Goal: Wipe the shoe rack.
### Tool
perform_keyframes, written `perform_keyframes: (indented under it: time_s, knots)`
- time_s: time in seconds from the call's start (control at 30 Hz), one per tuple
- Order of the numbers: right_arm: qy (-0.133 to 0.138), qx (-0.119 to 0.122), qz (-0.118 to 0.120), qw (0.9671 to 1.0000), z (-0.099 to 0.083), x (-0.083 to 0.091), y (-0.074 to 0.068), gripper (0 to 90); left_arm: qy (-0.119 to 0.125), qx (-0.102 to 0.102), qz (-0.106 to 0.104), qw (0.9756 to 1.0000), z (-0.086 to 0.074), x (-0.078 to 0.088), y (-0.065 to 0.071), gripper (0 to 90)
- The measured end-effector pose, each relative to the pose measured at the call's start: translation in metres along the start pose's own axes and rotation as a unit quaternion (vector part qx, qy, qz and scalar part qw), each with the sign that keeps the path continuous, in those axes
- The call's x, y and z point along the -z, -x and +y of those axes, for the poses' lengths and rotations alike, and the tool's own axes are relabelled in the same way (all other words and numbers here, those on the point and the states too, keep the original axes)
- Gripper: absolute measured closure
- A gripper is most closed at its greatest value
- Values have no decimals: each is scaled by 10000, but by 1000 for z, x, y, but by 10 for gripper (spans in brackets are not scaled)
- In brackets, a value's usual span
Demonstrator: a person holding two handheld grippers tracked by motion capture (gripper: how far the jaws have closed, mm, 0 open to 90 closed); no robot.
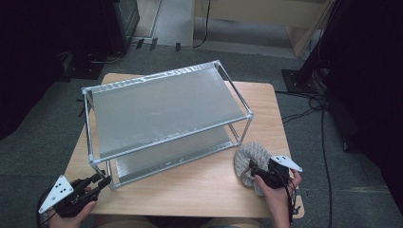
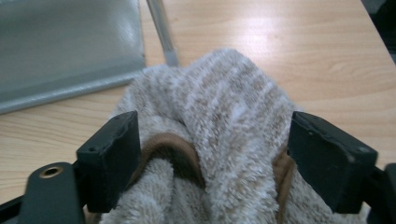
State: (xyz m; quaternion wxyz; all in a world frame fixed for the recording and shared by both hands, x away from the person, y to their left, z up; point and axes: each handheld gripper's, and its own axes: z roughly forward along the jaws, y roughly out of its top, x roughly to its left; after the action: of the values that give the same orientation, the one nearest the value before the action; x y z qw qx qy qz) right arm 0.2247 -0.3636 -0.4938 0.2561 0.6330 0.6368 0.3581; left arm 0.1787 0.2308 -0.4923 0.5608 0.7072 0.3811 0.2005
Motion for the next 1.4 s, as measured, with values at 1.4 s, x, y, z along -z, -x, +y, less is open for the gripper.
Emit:
perform_keyframes:
  time_s: [1.4]
  knots:
    - [-235,231,298,9990,-27,-6,9,219,-94,175,-156,9997,4,-10,0,771]
